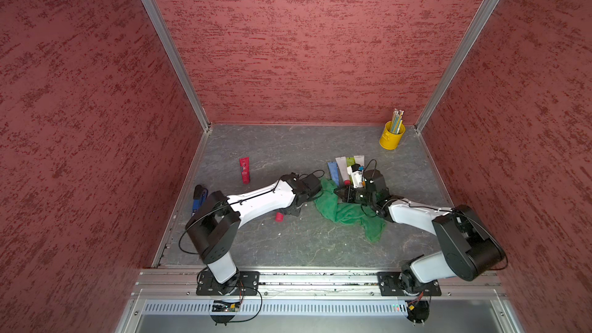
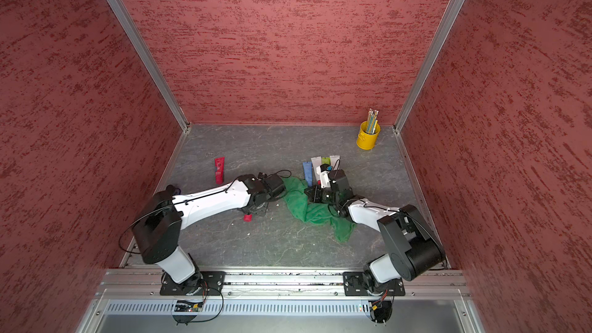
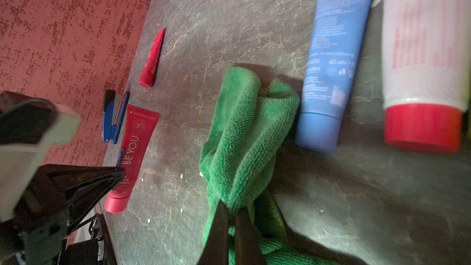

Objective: Wipe the surface of the toothpaste tube
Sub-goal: Adjust the toothpaste at the center of the board.

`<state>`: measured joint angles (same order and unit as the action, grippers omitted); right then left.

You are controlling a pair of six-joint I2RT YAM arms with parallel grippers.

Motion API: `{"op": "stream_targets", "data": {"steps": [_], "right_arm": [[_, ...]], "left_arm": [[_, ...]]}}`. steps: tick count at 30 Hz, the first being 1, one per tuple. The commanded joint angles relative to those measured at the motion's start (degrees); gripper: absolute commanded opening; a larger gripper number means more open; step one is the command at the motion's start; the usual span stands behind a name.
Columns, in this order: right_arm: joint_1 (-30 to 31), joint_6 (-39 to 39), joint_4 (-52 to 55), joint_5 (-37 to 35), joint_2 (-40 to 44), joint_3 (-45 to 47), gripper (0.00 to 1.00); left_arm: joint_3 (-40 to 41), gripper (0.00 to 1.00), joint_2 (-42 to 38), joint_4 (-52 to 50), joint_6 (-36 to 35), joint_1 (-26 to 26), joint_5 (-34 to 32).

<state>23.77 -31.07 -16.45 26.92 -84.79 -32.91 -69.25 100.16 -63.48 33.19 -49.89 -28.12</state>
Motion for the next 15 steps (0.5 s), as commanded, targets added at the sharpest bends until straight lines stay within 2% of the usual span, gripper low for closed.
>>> {"op": "stream_targets", "data": {"steps": [1,4,12,15], "right_arm": [[-0.2,0.1,-0.8,0.3,1.2,0.6,0.0],[-0.2,0.1,-0.9,0.4,1.3,0.6,0.0],[-0.3,0.0,-1.0,0.7,1.2,0.5,0.0],[-0.2,0.0,-1.0,0.8,1.1,0.4,0.0]], "left_arm": [[-4.2,0.0,6.5,-7.5,2.8,-2.6,-8.5],[-7.8,0.0,11.7,-9.0,3.6,-4.5,-9.8],[-11.4,0.0,18.1,-7.5,3.8,-8.1,-8.8],[-12.3,0.07,19.5,-6.9,3.9,-9.8,-8.4]]}}
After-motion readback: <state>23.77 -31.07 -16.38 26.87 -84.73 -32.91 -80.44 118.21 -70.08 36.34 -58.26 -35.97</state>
